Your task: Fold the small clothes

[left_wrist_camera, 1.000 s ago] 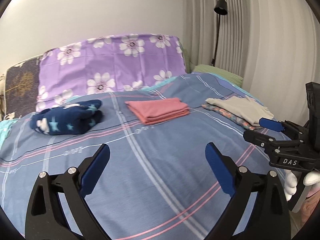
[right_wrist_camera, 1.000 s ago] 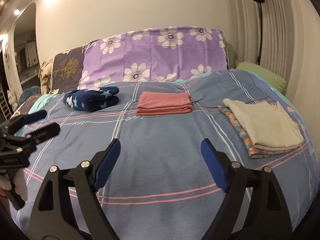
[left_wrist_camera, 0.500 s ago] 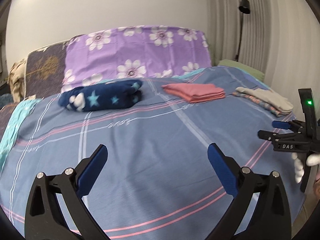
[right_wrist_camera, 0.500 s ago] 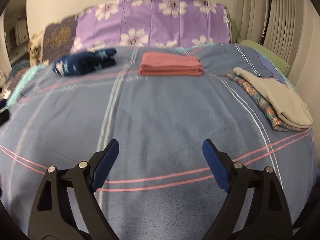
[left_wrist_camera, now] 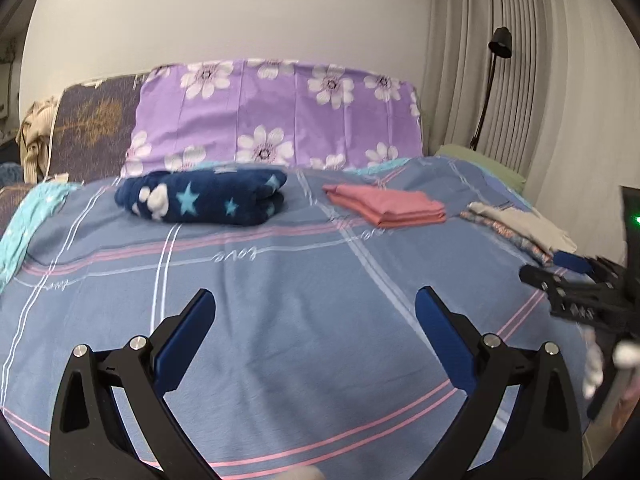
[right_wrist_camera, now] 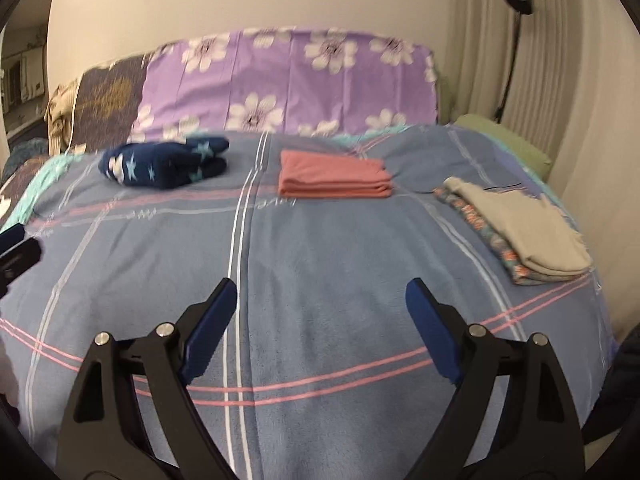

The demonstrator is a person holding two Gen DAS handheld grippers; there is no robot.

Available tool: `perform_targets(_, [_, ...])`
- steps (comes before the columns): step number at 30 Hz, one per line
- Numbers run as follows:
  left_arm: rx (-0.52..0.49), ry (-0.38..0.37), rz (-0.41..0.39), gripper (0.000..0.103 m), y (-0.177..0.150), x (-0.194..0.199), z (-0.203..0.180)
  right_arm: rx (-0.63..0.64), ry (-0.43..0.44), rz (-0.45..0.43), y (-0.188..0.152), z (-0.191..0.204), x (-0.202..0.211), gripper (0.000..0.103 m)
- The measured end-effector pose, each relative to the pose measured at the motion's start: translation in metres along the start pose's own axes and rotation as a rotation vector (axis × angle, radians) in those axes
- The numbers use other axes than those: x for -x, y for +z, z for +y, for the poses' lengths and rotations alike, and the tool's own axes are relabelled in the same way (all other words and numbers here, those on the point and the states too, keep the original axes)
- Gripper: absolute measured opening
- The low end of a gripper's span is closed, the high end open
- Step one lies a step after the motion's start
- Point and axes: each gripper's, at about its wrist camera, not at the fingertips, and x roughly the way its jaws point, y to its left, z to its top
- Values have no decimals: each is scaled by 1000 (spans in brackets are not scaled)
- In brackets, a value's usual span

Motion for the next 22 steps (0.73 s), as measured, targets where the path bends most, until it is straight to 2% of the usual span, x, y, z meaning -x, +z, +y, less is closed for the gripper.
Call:
perform_targets(1, [3, -21, 1, 102, 3, 0, -6, -9, -2, -6, 0, -4, 6, 89])
perform_targets(3, [14, -113, -5, 102, 9, 1, -23, -27, -21, -23, -3, -11, 21, 89])
perform_targets(8, [-17, -191, -2, 102, 11, -1, -60, -70, -110, -90, -11, -30, 52, 90])
perform_targets(14, [-92, -235, 0, 102, 5, 3, -94, -161, -157, -91, -22, -58, 63, 90])
perform_targets(22, [-143, -248, -2, 102, -2, 10, -109, -231, -180, -73, -31, -75, 65, 90])
